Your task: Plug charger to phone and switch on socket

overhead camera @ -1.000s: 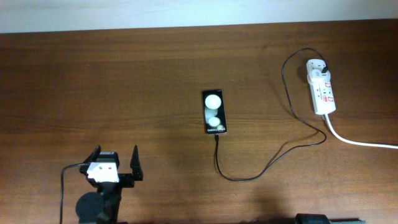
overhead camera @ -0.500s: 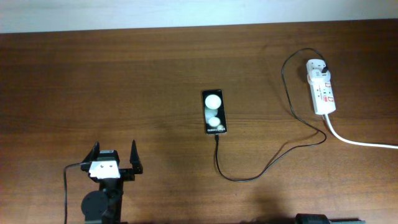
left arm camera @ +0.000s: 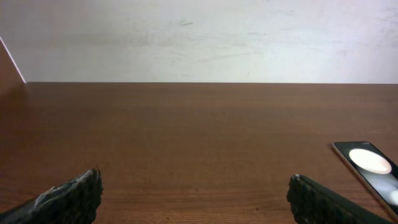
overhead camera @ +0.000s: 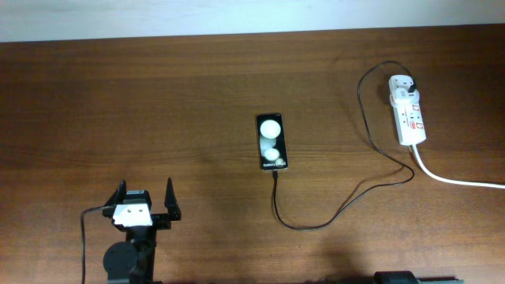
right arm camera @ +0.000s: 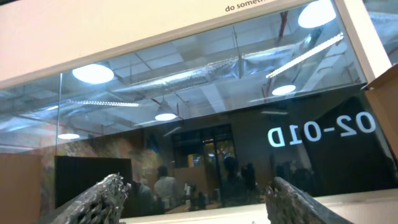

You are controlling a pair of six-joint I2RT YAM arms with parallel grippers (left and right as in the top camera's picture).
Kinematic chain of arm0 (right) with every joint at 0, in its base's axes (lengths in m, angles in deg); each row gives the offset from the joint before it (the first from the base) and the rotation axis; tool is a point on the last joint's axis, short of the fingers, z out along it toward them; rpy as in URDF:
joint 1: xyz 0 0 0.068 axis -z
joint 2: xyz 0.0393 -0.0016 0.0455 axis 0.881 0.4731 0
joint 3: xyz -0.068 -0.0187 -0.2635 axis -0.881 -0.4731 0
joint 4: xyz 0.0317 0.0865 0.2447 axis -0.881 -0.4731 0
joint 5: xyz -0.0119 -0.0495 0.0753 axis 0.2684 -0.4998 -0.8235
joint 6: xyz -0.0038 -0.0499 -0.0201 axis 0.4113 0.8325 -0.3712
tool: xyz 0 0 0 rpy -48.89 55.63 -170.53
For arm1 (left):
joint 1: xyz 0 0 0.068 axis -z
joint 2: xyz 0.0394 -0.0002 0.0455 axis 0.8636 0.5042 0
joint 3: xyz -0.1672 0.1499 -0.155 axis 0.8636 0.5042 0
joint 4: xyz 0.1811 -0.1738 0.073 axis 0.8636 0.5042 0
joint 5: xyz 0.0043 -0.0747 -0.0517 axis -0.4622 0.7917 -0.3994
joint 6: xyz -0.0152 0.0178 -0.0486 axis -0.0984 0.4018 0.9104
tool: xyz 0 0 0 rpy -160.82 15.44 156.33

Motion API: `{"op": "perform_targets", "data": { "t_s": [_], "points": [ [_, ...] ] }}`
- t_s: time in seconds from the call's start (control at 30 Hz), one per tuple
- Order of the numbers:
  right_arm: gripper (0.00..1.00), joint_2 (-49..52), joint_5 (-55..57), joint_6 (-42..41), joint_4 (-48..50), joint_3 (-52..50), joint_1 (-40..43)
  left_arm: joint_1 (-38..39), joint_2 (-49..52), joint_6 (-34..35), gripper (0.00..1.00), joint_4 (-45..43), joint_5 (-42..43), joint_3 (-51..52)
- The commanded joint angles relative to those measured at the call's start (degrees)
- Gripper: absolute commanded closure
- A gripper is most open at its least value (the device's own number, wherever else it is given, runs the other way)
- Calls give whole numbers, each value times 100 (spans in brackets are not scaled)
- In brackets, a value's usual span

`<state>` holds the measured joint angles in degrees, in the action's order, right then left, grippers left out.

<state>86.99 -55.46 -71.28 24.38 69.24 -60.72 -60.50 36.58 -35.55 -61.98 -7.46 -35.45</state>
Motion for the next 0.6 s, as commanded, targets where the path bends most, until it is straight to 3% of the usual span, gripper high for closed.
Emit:
{"op": "perform_targets", "data": {
  "t_s": [0.0,0.23,0.33,0.57],
  "points": [
    [1,-11,-55,-28,35,-11,-39,-4,-17,-109,1,2,-59,59],
    [1,-9,-55,-33,1224,-1040,-39,-4,-17,-109,1,2,-59,59],
    [1,2,-57,-33,2229,-1963,-39,-4,-17,-109,1,2,-59,59],
    [1,2,-57,-33,2280,-4778,-33,-4,-17,-109,1,2,-59,59]
  ]
}}
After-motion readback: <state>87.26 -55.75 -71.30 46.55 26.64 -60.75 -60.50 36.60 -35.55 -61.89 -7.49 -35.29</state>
